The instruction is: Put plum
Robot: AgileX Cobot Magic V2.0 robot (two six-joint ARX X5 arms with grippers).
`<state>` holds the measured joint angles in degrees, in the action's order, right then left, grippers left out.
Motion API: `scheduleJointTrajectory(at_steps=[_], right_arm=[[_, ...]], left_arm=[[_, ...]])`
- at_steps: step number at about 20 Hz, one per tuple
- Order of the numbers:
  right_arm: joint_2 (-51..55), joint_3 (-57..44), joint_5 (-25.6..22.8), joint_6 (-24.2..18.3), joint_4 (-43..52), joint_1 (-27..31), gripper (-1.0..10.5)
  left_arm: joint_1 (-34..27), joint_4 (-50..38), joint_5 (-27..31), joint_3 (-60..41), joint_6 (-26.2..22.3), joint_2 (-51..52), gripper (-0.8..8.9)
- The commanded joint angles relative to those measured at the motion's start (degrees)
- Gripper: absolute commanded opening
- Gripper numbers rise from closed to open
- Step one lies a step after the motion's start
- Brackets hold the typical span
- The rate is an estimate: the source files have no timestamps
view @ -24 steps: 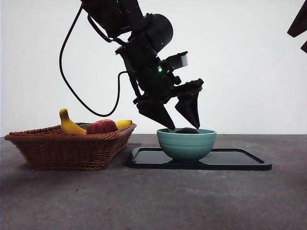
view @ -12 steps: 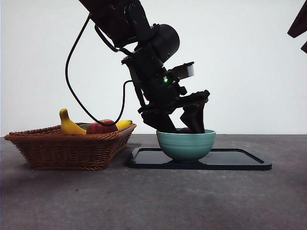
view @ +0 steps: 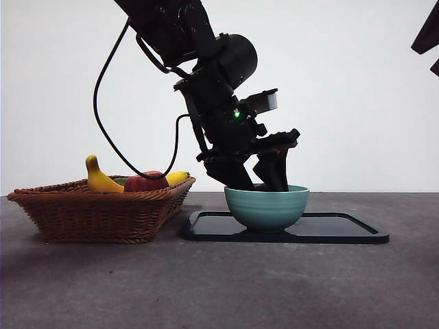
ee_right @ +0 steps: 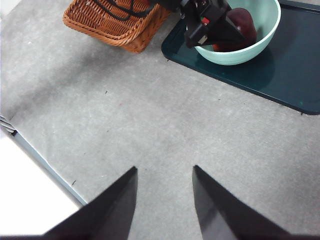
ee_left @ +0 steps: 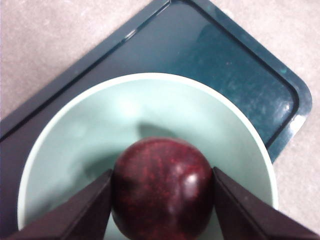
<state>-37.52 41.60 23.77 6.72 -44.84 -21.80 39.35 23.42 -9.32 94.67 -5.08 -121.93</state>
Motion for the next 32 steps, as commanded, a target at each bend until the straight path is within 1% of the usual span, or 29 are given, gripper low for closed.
scheduleJointTrajectory(at_steps=[1, 3, 6, 10, 12, 15, 17, 20, 24, 29, 32], right_arm=[[-0.20, 0.33, -0.22, -0.79, 0.20, -0.31, 1.8], [-0.20, 0.33, -0.22, -0.79, 0.15, -0.31, 1.8], [-0.17, 0.33, -0.20, -0.79, 0.13, -0.31, 1.8], [-0.17, 0.33, -0.20, -0.81, -0.02, -0.31, 1.8], [-0.17, 0.33, -0.24, -1.05, 0.00, -0.31, 1.8], [-0.17, 0.33, -0.22, -1.16, 0.00, -0.31, 1.8], [-0.17, 0.33, -0.22, -1.16, 0.00, -0.31, 1.8], [-0.17, 0.33, -0.22, -1.18, 0.02, -0.31, 1.8], [-0.17, 0.33, -0.22, -1.18, 0.26, -0.31, 1.8], [-0.20, 0.33, -0.22, -1.16, 0.22, -0.31, 1.8], [-0.20, 0.33, -0.22, -1.16, 0.22, -0.31, 1.8]], left_arm=[[0.57, 0.39, -0.07, 1.60, -0.42, 1.95, 2.12], [0.35, 1.03, -0.07, 1.60, -0.44, 5.99, 2.13], [-0.31, 4.24, -0.07, 1.60, -0.42, 13.75, 2.13], [-1.92, 12.13, -0.02, 1.60, -0.11, 25.81, 2.14], [-3.52, 16.06, 0.13, 1.60, 1.51, 31.32, 2.17], [-6.67, 20.98, 0.15, 1.11, 1.68, 37.64, 2.17], [-9.16, 22.12, 0.15, -1.73, 1.70, 41.88, 2.17], [-12.66, 19.19, 0.15, -11.82, 1.99, 49.16, 2.17], [-16.81, 9.92, 0.17, -27.26, 2.58, 55.56, 2.16], [-19.87, -3.76, 0.17, -38.99, 2.54, 53.94, 2.16], [-20.85, -7.91, 0.17, -40.79, 1.51, 49.31, 2.16]])
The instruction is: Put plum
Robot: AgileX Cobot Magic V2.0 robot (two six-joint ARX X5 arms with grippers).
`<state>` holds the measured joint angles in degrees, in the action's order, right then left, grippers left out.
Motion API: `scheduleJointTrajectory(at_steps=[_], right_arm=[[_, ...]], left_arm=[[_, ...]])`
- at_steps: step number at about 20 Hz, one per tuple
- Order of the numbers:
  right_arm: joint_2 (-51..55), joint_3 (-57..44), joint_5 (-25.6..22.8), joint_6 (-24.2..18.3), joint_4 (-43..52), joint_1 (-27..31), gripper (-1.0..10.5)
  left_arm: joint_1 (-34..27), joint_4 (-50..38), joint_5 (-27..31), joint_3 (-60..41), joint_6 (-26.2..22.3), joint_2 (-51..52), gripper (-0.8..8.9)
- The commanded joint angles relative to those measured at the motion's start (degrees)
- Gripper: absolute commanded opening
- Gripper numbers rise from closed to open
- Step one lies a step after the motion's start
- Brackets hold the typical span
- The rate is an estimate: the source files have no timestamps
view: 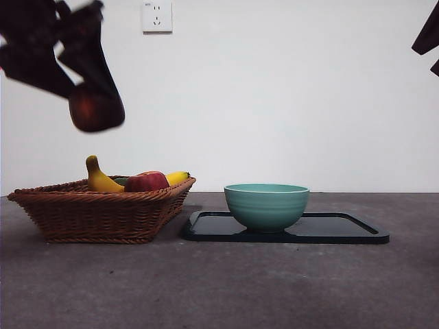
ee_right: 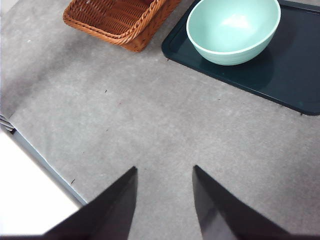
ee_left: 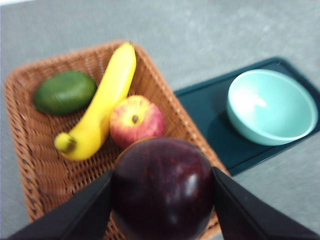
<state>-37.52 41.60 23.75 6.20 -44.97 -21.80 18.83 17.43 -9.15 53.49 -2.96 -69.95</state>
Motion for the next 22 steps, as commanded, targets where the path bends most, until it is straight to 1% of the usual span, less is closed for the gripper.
scheduleJointTrajectory(at_steps=[1, 7, 9, 14, 16, 18, 20, 21, 22], right_arm=[[-0.20, 0.33, -0.20, -0.63, 0.35, -0.31, 1.8], [-0.20, 0.33, -0.20, -0.57, 0.31, -0.31, 1.8], [-0.17, 0.33, -0.20, -0.55, 0.31, -0.31, 1.8], [-0.20, 0.33, -0.20, -0.39, 0.17, -0.31, 1.8], [-0.20, 0.33, -0.20, -0.42, 0.11, -0.31, 1.8], [-0.20, 0.33, -0.20, -0.42, 0.11, -0.31, 1.8], [-0.17, 0.33, -0.20, -0.39, 0.11, -0.31, 1.8], [-0.17, 0.33, -0.20, -0.39, 0.11, -0.31, 1.8], [-0.17, 0.33, -0.20, -0.39, 0.11, -0.31, 1.8]], left_arm=[[-0.63, -2.86, 0.00, 0.39, -1.09, -4.63, 2.16], [-2.19, -6.78, 0.07, 0.39, -1.60, -16.24, 2.16], [-2.32, -7.30, 0.15, 0.39, -2.51, -19.04, 2.16], [-2.32, -9.99, 0.17, 0.39, -2.86, -22.99, 2.17], [-2.34, -9.75, 0.17, 0.39, -3.98, -23.39, 2.23], [-2.32, -8.59, 0.17, 0.39, -4.07, -24.81, 3.13], [-2.25, -7.34, 0.17, 0.39, -3.76, -25.66, 3.19], [-2.25, -7.32, 0.17, 0.42, -3.48, -25.42, 3.57], [-2.25, -7.34, 0.17, 0.44, -3.43, -25.09, 4.15]])
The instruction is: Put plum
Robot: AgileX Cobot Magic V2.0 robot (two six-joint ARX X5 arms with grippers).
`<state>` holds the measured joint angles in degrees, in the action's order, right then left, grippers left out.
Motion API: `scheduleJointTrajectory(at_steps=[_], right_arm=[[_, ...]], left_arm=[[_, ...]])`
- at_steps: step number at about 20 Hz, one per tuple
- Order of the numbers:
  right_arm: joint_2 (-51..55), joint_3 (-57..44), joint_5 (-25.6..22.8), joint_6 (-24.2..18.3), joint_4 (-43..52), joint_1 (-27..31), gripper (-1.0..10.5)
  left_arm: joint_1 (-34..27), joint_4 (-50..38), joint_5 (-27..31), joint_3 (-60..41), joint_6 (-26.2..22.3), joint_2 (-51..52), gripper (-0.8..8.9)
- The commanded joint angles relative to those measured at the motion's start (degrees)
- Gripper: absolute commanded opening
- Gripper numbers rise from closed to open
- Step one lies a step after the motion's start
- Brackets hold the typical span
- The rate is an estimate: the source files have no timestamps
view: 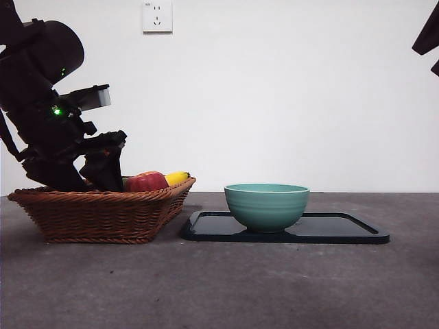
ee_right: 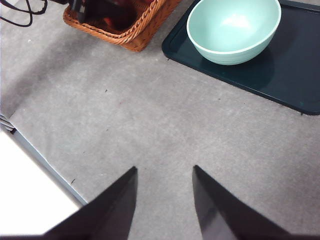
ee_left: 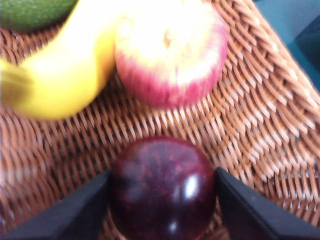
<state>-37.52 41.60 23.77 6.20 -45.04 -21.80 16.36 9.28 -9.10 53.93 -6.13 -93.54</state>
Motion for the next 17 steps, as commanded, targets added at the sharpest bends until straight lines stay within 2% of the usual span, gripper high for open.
scheduleJointTrajectory(at_steps=[1, 4, 9, 10, 13, 17], right_arm=[[-0.17, 0.33, -0.22, -0.39, 0.15, -0.31, 1.8], [-0.17, 0.33, -0.22, -0.42, 0.17, -0.31, 1.8], [-0.17, 0.33, -0.22, -0.46, 0.28, -0.31, 1.8], [-0.20, 0.33, -0.22, -0.48, 0.46, -0.31, 1.8], [-0.17, 0.33, -0.22, -0.46, 1.77, -0.31, 1.8], [-0.20, 0.33, -0.22, -0.46, 2.14, -0.31, 1.8]], left_arm=[[0.22, 1.03, 0.13, 0.00, -0.26, -0.83, 4.31], [0.22, 1.55, 0.13, 0.02, -0.20, 2.89, 4.32], [0.61, 6.51, 0.02, 0.02, 1.29, 18.32, 4.31], [1.03, 9.29, -1.18, 0.02, 1.27, 22.21, 4.31], [1.86, 17.11, -10.08, 0.02, 2.67, 31.65, 4.30], [2.62, 28.72, -17.59, 0.02, 2.69, 38.95, 4.29]])
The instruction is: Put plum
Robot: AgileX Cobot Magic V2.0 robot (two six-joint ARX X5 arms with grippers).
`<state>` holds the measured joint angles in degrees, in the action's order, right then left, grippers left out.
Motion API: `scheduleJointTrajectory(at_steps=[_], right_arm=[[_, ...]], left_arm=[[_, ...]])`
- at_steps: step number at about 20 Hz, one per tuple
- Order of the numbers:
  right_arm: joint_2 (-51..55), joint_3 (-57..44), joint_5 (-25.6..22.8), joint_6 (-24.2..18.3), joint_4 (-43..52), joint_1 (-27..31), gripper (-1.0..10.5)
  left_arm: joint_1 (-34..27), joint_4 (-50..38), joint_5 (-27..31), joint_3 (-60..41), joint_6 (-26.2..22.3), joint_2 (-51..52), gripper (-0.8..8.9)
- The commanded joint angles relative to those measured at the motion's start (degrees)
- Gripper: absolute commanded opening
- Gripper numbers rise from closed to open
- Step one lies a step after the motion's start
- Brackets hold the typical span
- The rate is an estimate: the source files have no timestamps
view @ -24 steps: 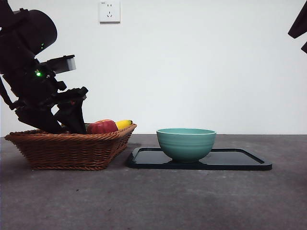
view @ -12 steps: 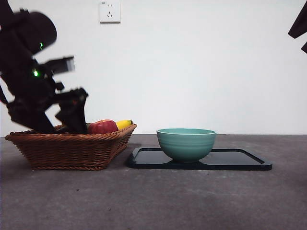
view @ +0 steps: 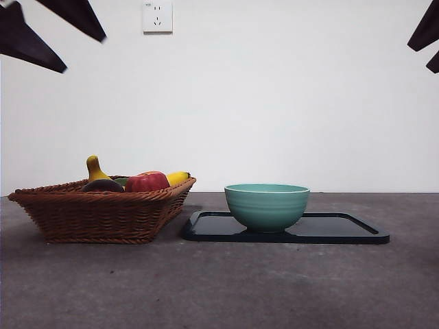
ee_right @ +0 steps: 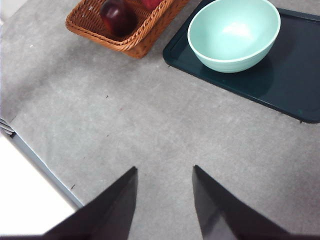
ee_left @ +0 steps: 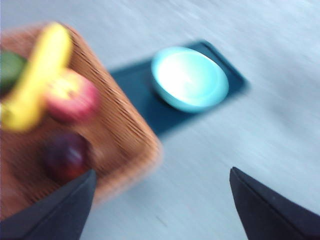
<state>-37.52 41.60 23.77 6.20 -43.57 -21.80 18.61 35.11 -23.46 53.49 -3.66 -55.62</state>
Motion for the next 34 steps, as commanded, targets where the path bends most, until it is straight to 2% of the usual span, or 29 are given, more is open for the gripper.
scheduleJointTrajectory(at_steps=[1, 3, 5, 16, 19, 22, 23, 26, 32, 34], right_arm=[[-0.20, 0.33, -0.22, -0.46, 0.68, -0.31, 1.8], [-0.20, 0.33, -0.22, -0.44, 0.68, -0.31, 1.8], [-0.20, 0.33, -0.22, -0.42, 0.68, -0.31, 1.8], [-0.20, 0.33, -0.22, 0.15, 0.68, -0.31, 1.8], [-0.26, 0.33, -0.35, 2.93, 1.25, -0.31, 1.8], [-2.08, 0.92, -2.58, 10.16, 5.11, 0.00, 1.8], [-4.17, 1.88, -3.23, 11.80, 5.70, 0.37, 1.8], [-13.16, 6.49, -3.28, 12.07, 7.39, 2.16, 2.3], [-36.76, 22.67, -3.39, 8.79, 7.26, 4.83, 2.3], [-43.08, 27.06, -4.85, 7.72, 6.84, 4.83, 2.3]], left_arm=[[0.52, 5.11, -6.01, 0.46, 0.17, 2.08, 4.29], [0.68, 8.90, -11.45, 0.46, -0.42, 3.54, 4.28], [0.94, 11.41, -13.77, 0.46, -1.36, 4.00, 4.28], [1.03, 12.00, -13.77, 0.44, -1.92, 3.96, 4.28], [1.03, 12.00, -13.77, 0.44, -1.92, 3.96, 4.28], [1.03, 11.96, -13.77, 0.44, -1.92, 3.96, 4.28], [1.03, 11.96, -13.77, 0.44, -1.92, 3.96, 4.28], [1.03, 11.93, -13.77, 0.46, -1.92, 3.96, 4.28], [1.03, 11.96, -13.77, 0.44, -1.92, 3.96, 4.28], [1.03, 11.98, -13.77, 0.44, -1.92, 3.96, 4.28]])
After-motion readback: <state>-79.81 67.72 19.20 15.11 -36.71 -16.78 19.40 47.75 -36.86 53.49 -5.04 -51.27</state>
